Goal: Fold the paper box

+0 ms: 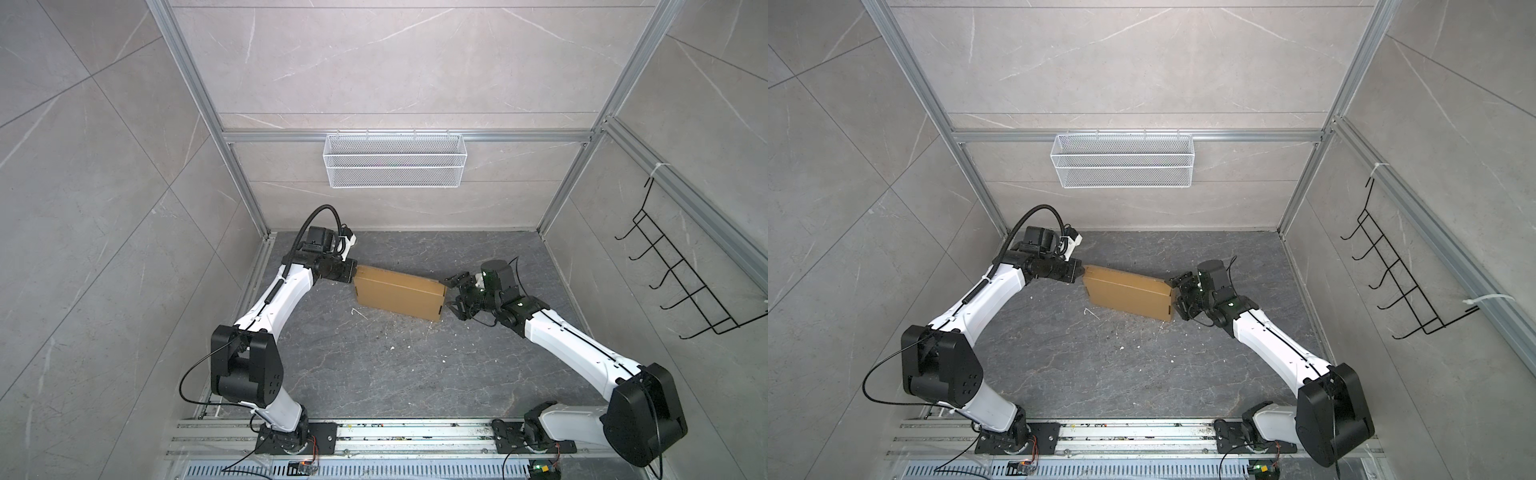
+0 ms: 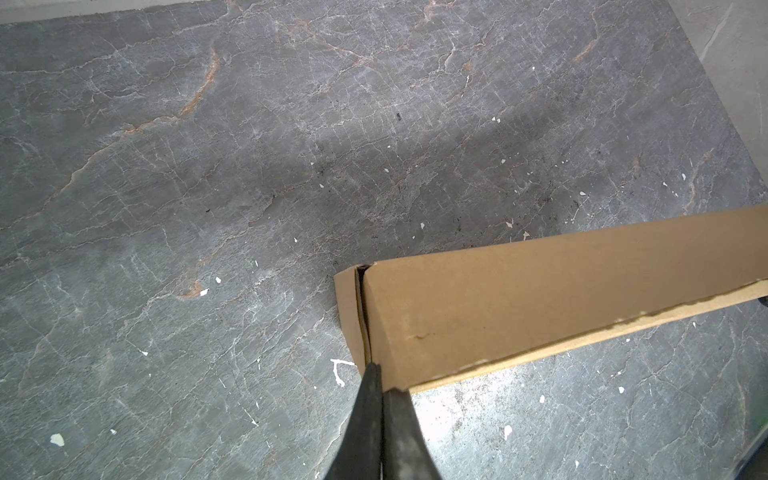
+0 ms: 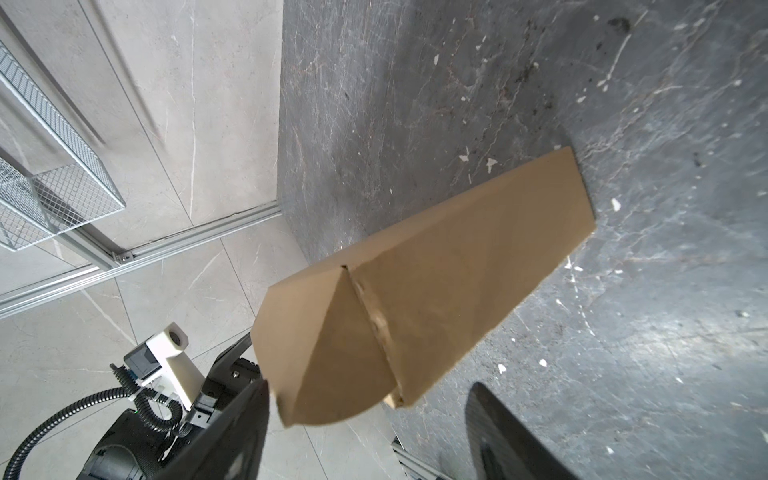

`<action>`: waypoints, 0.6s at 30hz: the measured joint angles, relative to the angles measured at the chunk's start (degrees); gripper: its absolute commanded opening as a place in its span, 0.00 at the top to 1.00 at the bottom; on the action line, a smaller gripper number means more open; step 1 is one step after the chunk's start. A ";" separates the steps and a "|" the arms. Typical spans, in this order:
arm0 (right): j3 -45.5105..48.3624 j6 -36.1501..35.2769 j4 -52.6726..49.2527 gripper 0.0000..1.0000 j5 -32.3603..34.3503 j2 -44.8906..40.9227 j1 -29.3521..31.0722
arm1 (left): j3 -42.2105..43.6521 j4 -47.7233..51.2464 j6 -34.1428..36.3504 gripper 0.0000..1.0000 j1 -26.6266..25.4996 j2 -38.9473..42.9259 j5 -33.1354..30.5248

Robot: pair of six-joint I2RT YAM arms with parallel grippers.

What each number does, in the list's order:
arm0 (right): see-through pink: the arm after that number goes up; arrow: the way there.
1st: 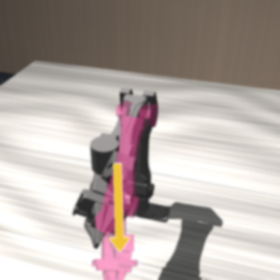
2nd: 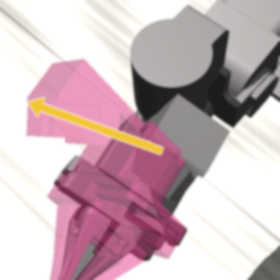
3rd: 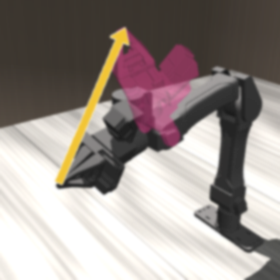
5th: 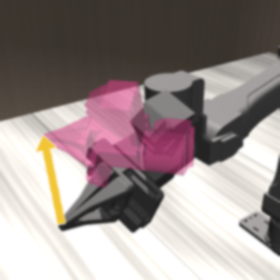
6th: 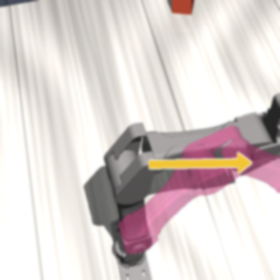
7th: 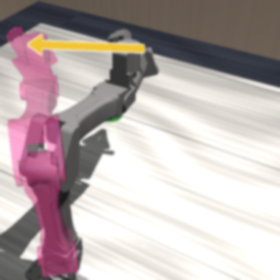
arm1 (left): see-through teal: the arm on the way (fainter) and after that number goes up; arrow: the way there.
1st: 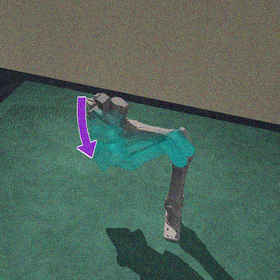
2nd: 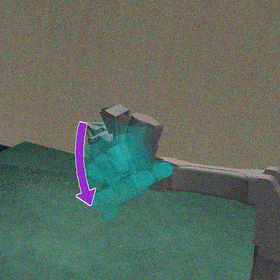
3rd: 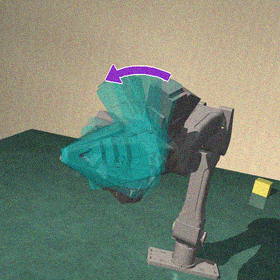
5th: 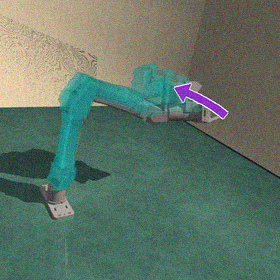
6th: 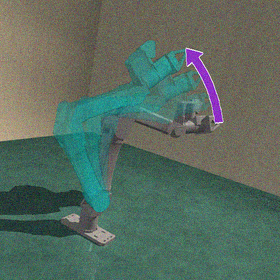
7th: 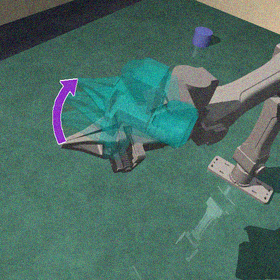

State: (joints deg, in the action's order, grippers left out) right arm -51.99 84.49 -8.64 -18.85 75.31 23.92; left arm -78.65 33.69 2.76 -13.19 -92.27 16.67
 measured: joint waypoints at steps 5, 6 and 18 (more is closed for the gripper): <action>0.00 0.70 1.60 0.24 0.04 0.39 0.00 | 0.00 0.00 0.00 1.00 0.00 0.00 0.00; 0.00 0.98 1.95 0.25 0.20 0.66 0.00 | 0.00 0.00 0.00 1.00 0.00 0.00 -0.02; 0.76 4.66 5.84 0.36 1.70 3.13 -0.02 | 0.00 0.04 0.00 1.00 0.00 0.00 0.02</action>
State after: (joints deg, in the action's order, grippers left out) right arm -51.22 89.14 -2.81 -17.15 78.43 23.90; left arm -78.65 33.74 2.76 -13.19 -92.27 16.69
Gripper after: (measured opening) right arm 0.667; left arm 0.045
